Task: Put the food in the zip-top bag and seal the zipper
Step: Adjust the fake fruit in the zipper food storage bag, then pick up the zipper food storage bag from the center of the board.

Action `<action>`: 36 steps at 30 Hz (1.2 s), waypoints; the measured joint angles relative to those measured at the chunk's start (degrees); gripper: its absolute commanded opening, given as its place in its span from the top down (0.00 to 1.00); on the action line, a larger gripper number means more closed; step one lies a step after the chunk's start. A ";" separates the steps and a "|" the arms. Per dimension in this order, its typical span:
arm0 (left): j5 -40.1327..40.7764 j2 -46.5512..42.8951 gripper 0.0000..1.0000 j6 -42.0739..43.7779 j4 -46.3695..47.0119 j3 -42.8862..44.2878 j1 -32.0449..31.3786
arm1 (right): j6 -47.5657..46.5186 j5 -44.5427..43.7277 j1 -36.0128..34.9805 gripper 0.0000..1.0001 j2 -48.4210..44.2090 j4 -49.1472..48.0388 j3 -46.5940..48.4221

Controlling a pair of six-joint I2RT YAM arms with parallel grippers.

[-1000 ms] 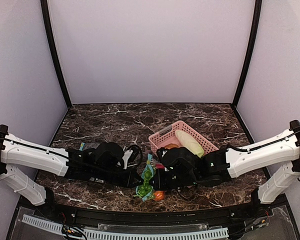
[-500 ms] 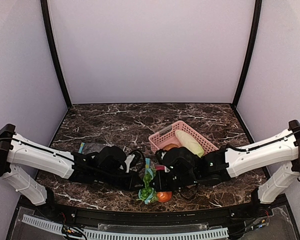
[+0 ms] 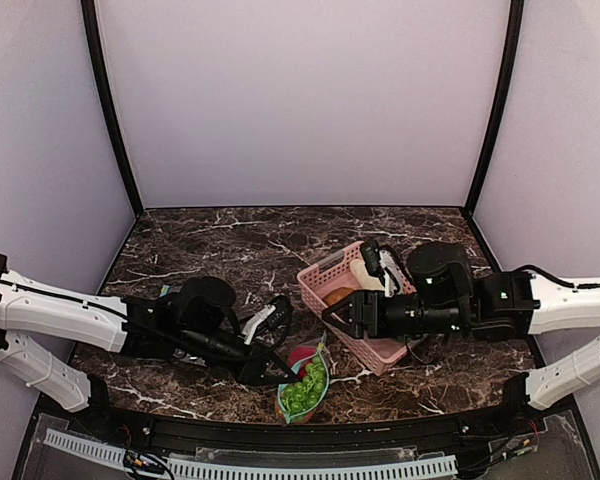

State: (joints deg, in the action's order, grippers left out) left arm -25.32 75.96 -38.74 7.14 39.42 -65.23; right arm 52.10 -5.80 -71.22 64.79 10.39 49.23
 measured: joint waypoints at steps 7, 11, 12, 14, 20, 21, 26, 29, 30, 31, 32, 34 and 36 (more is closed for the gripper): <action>-4.24 0.33 0.99 4.55 -2.21 1.62 0.98 | -6.75 5.22 2.62 0.32 5.16 -0.26 -0.42; -3.96 0.76 0.99 4.90 -3.65 1.79 1.38 | -7.76 8.48 0.55 0.18 6.45 -2.69 -3.63; -3.82 0.94 0.99 4.90 -3.96 1.79 1.38 | -7.45 8.59 -0.31 0.17 6.45 -2.99 -4.37; -3.69 1.31 0.99 4.87 -4.04 1.79 1.40 | -7.06 8.35 -2.56 0.17 6.58 -3.69 -5.77; -3.76 1.46 0.99 4.85 -3.98 1.79 1.38 | -4.33 5.66 -5.68 0.25 11.19 -4.74 -6.29; -3.78 1.55 0.99 4.85 -3.93 1.79 1.40 | -3.72 5.01 -5.73 0.29 12.22 -4.79 -6.29; -4.02 1.88 0.99 4.68 -3.48 1.79 1.44 | -1.66 2.73 -5.73 0.48 14.51 -5.14 -6.16; -4.59 2.38 0.99 4.42 -2.64 1.79 1.49 | -0.57 2.03 -5.73 0.61 15.65 -6.14 -5.84; -4.83 2.60 0.99 4.37 -2.38 1.79 1.49 | -0.48 1.99 -5.73 0.65 16.11 -6.56 -5.75; -5.22 2.93 0.99 4.24 -2.05 1.79 1.49 | -0.20 1.92 -5.73 0.71 16.74 -7.17 -5.64; -5.60 3.23 0.99 4.13 -1.73 1.79 1.49 | 0.04 1.92 -5.73 0.75 17.38 -7.87 -5.60; -6.12 3.89 0.99 4.00 -1.09 1.79 1.51 | -0.09 1.95 -5.73 0.86 18.27 -8.76 -5.57; -6.71 4.44 0.99 3.80 -0.44 1.75 1.64 | 0.50 1.95 -5.73 0.95 18.75 -9.42 -5.57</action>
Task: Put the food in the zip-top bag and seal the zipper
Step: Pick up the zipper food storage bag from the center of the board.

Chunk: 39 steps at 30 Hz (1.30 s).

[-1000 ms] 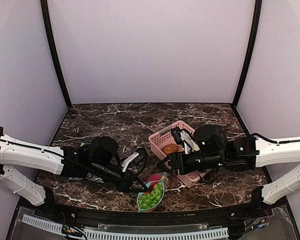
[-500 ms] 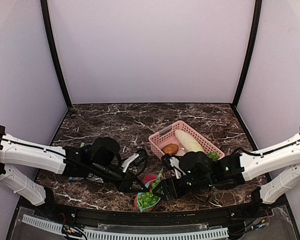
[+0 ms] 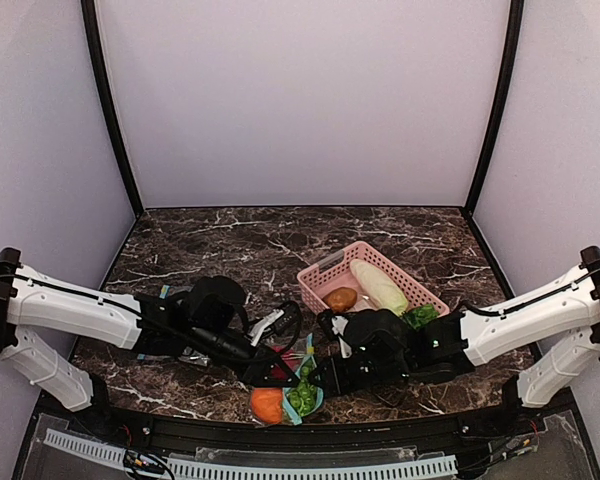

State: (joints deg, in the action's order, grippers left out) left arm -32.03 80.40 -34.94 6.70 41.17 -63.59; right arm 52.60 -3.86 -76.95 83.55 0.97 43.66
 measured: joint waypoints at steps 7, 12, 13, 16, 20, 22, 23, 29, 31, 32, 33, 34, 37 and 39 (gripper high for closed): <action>-3.19 2.08 0.99 -1.44 5.18 -0.24 0.04 | 0.66 0.26 0.09 1.00 0.35 -3.21 -0.02; -4.92 4.04 0.99 -2.80 8.02 -0.63 0.11 | 0.59 1.79 0.28 1.00 0.59 -5.33 -1.40; -5.16 4.42 0.99 -2.97 8.44 -0.74 0.11 | 0.37 2.45 0.35 1.00 0.70 -5.66 -1.62; -6.05 5.57 0.99 -3.39 9.09 -0.83 0.11 | -0.72 4.55 0.50 1.00 1.31 -6.14 -1.68; -6.86 6.67 0.96 -3.45 9.16 -0.83 0.11 | -1.97 6.03 0.52 1.00 1.88 -6.05 -1.68; -6.78 6.86 0.77 -3.21 8.96 -0.74 0.11 | -2.32 5.57 0.52 1.00 1.60 -5.57 -1.68; -6.56 6.88 0.68 -2.80 8.74 -0.59 0.11 | -2.51 5.31 0.50 1.00 1.18 -5.20 -1.70; -2.29 -0.24 0.15 -0.26 6.21 0.55 -0.44 | -4.22 4.94 1.79 1.00 -8.92 -2.64 -4.57; -0.04 -4.00 0.07 0.50 4.07 0.92 -0.17 | -5.88 6.91 3.08 1.00 -13.16 -2.23 -5.14; 0.94 -5.86 0.03 0.81 2.58 1.18 0.07 | -6.86 7.98 3.78 1.00 -14.71 -2.01 -5.14; 1.68 -7.37 0.02 1.27 1.40 1.44 0.20 | -8.13 9.55 4.66 1.00 -16.15 -1.88 -5.14; 2.64 -8.96 0.02 1.88 -0.57 2.01 0.39 | -9.44 11.28 5.60 1.00 -17.55 -1.64 -5.14; 4.70 -12.79 0.01 4.15 -5.27 3.58 1.07 | -12.98 17.62 8.44 1.00 -20.61 -0.66 -5.14; 4.98 -14.56 0.01 5.49 -7.87 4.61 1.81 | -14.67 22.08 9.86 1.00 -21.90 0.04 -5.03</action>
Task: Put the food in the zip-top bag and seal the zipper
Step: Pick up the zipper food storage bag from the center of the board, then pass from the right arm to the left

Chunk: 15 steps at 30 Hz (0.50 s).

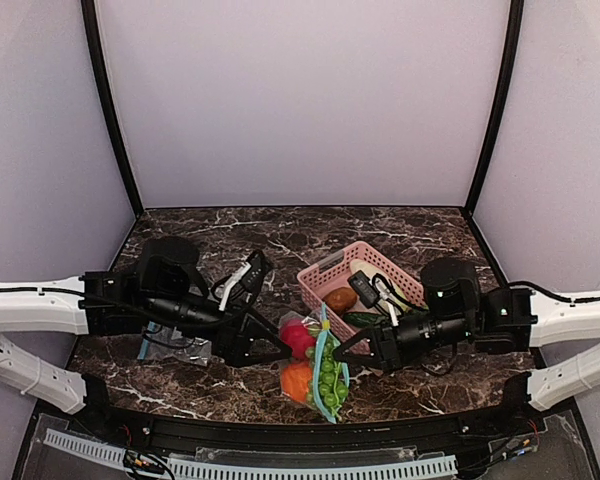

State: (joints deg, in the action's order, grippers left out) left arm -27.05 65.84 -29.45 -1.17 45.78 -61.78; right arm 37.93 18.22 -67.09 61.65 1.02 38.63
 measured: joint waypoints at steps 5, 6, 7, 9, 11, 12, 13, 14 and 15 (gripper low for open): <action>0.52 -1.16 0.01 5.90 -6.69 5.44 1.53 | -3.32 10.95 1.90 1.00 -0.22 4.26 2.93; 0.52 -1.16 0.01 7.61 -8.02 7.13 1.55 | -3.85 13.11 2.01 1.00 0.11 5.38 4.04; 0.44 -1.14 0.01 8.74 -8.85 8.26 1.55 | -4.44 14.93 2.05 1.00 0.48 6.12 5.01; -0.57 -0.61 0.01 11.78 -10.84 11.34 1.55 | -5.16 18.16 2.05 1.00 1.20 7.13 6.64; -2.25 0.57 0.01 14.40 -12.17 13.97 1.55 | -5.95 21.46 2.10 1.00 1.86 7.89 8.15; -3.43 1.16 0.01 15.43 -12.59 14.80 1.55 | -6.12 22.77 2.10 1.00 2.14 8.17 8.72; -4.90 1.90 0.01 16.37 -12.76 15.50 1.55 | -6.25 24.17 2.10 1.00 2.49 8.39 9.33; -6.29 2.51 0.03 17.07 -12.85 15.96 1.57 | -6.36 25.29 2.10 1.00 2.84 8.50 9.79; -8.63 3.34 0.04 17.79 -12.87 16.28 1.57 | -6.43 26.38 2.10 1.00 3.23 8.66 10.32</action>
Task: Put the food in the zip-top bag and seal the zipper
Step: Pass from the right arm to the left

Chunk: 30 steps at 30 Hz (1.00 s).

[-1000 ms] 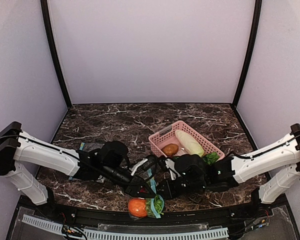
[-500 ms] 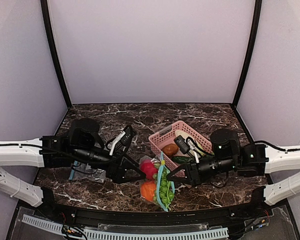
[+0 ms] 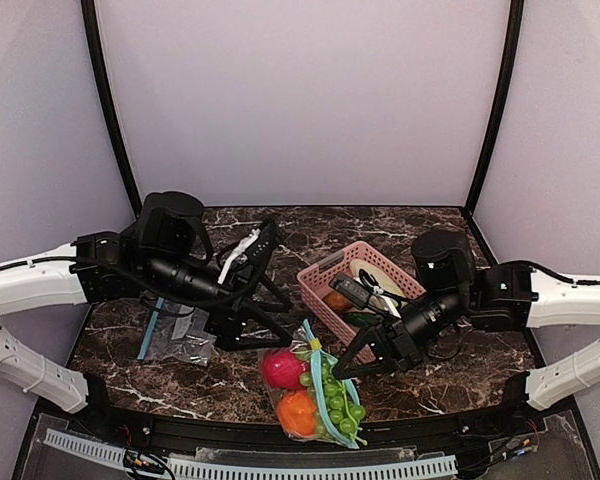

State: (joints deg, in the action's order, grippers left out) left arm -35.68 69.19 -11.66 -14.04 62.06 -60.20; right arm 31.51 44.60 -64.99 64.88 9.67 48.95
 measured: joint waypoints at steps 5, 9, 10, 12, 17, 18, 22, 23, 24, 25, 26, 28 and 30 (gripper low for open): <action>-8.59 3.06 0.26 0.96 0.11 0.20 0.00 | -0.13 4.50 0.02 1.00 1.49 0.22 2.21; -13.79 4.76 0.40 -0.20 1.95 0.15 0.00 | 0.28 7.34 0.02 1.00 1.73 -1.18 2.91; -14.86 5.03 0.40 -0.48 2.82 0.15 0.00 | 0.39 7.98 0.02 1.00 1.77 -1.62 2.93; -16.63 5.46 0.42 -1.55 4.68 0.15 0.00 | 0.52 9.07 0.02 1.00 2.27 -2.32 2.99; -19.23 6.27 0.51 -3.91 8.37 0.15 0.00 | 0.66 10.69 0.02 1.00 4.07 -3.45 3.02; -19.56 6.34 0.54 -4.31 8.74 0.15 0.00 | 0.68 10.95 0.02 1.00 4.26 -3.56 3.02; -20.72 6.38 0.67 -5.44 10.23 0.15 0.00 | 0.74 11.30 0.02 1.00 4.44 -3.93 3.02; -20.94 6.38 0.72 -5.68 10.51 0.15 0.00 | 0.76 11.32 0.02 1.00 4.44 -4.07 3.02; -21.09 6.40 0.75 -5.81 10.80 0.15 0.00 | 0.81 11.34 0.02 1.00 4.44 -4.15 3.02; -21.22 6.40 0.79 -6.01 10.97 0.13 0.00 | 0.92 11.34 0.02 1.00 4.44 -4.26 3.02; -21.35 6.40 0.81 -6.27 11.32 0.07 0.00 | 0.98 11.37 0.02 1.00 4.44 -4.39 3.02; -21.73 6.47 0.90 -6.80 12.33 -0.17 0.00 | 1.16 11.37 0.02 1.00 4.44 -4.66 3.02; -22.14 6.54 0.98 -7.43 13.46 -0.59 0.00 | 1.38 11.37 0.02 1.00 4.44 -4.90 3.02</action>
State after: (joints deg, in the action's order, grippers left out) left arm -57.82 75.72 -19.09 -0.58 61.47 -60.20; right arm 32.88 55.96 -64.97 69.32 4.78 51.96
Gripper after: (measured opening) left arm 0.116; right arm 0.019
